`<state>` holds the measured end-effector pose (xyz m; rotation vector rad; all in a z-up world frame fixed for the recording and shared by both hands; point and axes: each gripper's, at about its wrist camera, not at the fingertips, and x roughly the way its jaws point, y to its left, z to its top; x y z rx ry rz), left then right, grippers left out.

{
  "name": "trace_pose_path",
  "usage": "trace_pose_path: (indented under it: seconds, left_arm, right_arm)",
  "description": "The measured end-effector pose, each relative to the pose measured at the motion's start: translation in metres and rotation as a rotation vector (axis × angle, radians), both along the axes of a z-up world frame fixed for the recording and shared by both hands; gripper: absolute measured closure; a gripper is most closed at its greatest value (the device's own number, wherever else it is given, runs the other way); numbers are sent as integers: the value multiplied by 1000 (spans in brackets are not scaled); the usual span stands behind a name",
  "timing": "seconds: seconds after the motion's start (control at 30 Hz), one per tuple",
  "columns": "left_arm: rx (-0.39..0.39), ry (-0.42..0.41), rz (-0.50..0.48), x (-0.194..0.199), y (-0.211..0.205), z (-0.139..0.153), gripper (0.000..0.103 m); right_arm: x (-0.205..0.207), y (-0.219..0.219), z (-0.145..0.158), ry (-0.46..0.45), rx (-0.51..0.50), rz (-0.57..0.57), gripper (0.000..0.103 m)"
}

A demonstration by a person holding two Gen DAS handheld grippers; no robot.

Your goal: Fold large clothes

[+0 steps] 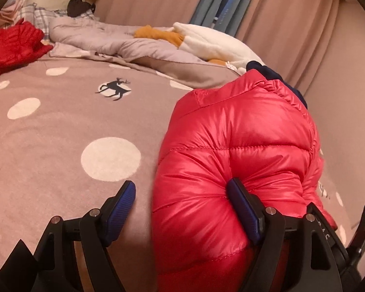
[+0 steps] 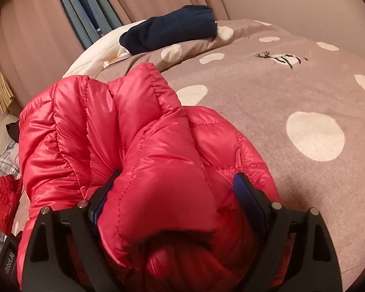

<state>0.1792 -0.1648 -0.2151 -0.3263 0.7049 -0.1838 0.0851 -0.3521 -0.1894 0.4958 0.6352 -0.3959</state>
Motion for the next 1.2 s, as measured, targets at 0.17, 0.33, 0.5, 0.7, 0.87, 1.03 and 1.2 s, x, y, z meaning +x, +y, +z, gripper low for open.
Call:
trace_pose_path:
  seconds: [0.17,0.33,0.5,0.7,0.87,1.03,1.2]
  left_arm:
    - [28,-27,11,-4,-7,1,23]
    - [14,-28,3,-5,-6,0,23]
    - [5,-29,6,-7,-3,1,23]
    - [37,-37,-40,-11,-1,11,23]
    - [-150,98,-50,-1,25,6,16]
    - [-361,269,-81,10,52,-4,14]
    - [-408,271,-86,5,73,10,14]
  right_arm:
    - [2,-1,-2,-5,3,-6,15]
    - [3,0,-1,-4,3,-9,15]
    - [0,-1,-1,-18,16,-9,13]
    - [-4,-7,0,-44,67,0,10]
    - [-5,-9,4,-53,106,0,4]
    - [-13,-8,9,-53,144,-19,1]
    - [-19,-9,23,-10,181,11,1]
